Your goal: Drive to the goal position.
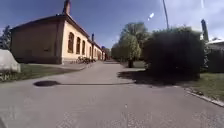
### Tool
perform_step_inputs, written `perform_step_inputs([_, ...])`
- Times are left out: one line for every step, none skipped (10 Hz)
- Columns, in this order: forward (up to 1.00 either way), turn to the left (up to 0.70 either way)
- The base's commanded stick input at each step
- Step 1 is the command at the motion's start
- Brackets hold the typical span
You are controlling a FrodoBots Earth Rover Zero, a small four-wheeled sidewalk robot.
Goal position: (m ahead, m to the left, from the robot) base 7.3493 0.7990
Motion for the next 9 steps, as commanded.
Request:
perform_step_inputs([1.0,0.0])
perform_step_inputs([1.0,0.0])
perform_step_inputs([1.0,0.0])
perform_step_inputs([1.0,0.0])
perform_step_inputs([1.0,0.0])
perform_step_inputs([1.0,0.0])
perform_step_inputs([1.0,0.0])
perform_step_inputs([1.0,0.0])
perform_step_inputs([1.0,0.0])
